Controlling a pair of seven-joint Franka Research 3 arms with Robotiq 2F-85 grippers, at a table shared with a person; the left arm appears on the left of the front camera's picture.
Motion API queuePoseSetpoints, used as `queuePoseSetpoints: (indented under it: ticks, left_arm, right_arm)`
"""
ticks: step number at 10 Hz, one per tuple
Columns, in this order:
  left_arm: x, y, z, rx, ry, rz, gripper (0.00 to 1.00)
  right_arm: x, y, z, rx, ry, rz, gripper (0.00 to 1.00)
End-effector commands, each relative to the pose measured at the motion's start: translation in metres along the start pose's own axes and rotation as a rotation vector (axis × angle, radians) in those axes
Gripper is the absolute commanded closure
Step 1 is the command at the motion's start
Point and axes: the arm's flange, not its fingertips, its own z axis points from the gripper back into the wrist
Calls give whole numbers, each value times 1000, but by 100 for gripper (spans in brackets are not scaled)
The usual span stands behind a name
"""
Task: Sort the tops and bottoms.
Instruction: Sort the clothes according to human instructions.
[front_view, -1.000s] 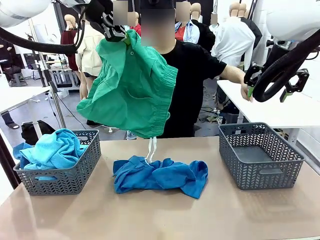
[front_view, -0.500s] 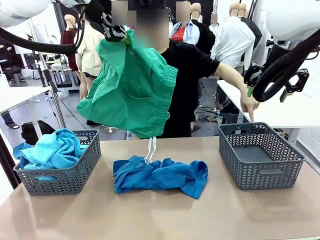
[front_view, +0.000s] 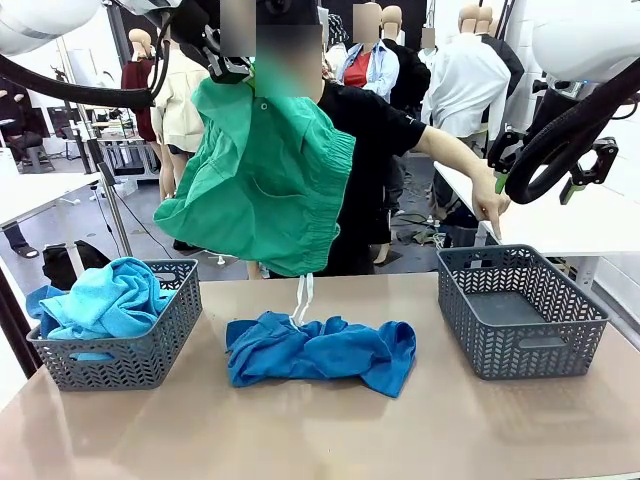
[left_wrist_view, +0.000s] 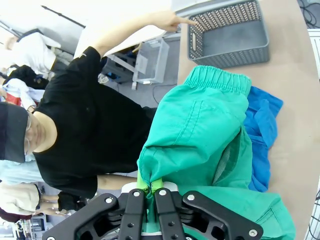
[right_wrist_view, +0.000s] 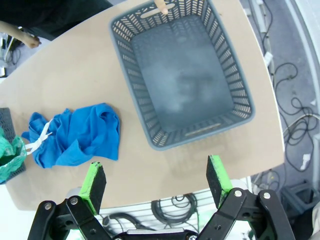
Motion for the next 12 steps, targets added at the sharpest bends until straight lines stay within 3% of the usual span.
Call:
queuePoseSetpoints:
  ticks: [1, 6, 9, 12]
  left_arm:
    - [2, 2, 3, 13, 9, -1, 100]
    - [0, 0, 0, 0, 0, 0, 100]
    - [71, 10, -74, 12, -205, -93, 100]
    - [133, 15, -137, -52, -364, -117, 100]
  right_arm:
    - [0, -1, -1, 17, 15, 12, 0]
    - [0, 0, 0, 0, 0, 0, 0]
    - [19, -73, 0, -44, -72, -204, 0]
    - [6, -169, -11, -63, -69, -429, 0]
